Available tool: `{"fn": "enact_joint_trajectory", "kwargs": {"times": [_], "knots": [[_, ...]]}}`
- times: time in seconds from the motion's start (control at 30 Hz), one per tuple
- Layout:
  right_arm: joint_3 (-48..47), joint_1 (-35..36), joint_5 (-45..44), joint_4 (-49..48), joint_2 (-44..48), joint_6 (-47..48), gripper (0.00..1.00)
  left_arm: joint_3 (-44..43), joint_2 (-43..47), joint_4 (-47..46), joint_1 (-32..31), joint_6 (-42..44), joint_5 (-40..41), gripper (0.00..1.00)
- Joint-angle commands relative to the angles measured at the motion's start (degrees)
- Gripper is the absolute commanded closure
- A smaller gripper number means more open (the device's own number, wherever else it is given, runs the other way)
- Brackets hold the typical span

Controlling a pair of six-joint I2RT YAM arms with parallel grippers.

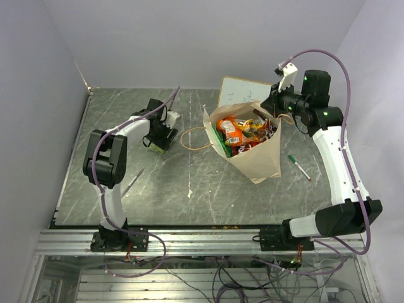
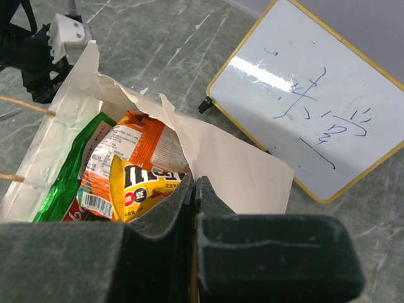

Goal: Place the snacks into the paper bag
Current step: Pick up the snack from the center of the board.

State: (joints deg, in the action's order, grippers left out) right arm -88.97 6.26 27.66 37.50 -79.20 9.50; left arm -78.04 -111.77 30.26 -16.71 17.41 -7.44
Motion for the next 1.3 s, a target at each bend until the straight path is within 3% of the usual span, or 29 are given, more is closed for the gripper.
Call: {"fn": "enact_joint_trajectory", "kwargs": {"times": [0.0,0.4,0.83,1.27], "knots": [[0.19,-0.49,0.64,0.53,0.63,0.17,1.00,-0.67,-0.51,0.00,-0.82,1.88,3.38,0.28],[0.20,-0.52,0.81,0.50,0.45,0.17,1.00,2.71,-0.21,0.27,-2.25,1.58,6.51,0.41],[0.29,-0.47,0.98,0.52,0.54,0.17,1.00,2.23,3.95,2.08,-2.45,0.86,5.81,0.63],[-0.37,-0.48,1.58,0.75,0.40,0.00,1.00,-4.23,14.22,6.45,-2.45,1.52,5.46,0.68]]}}
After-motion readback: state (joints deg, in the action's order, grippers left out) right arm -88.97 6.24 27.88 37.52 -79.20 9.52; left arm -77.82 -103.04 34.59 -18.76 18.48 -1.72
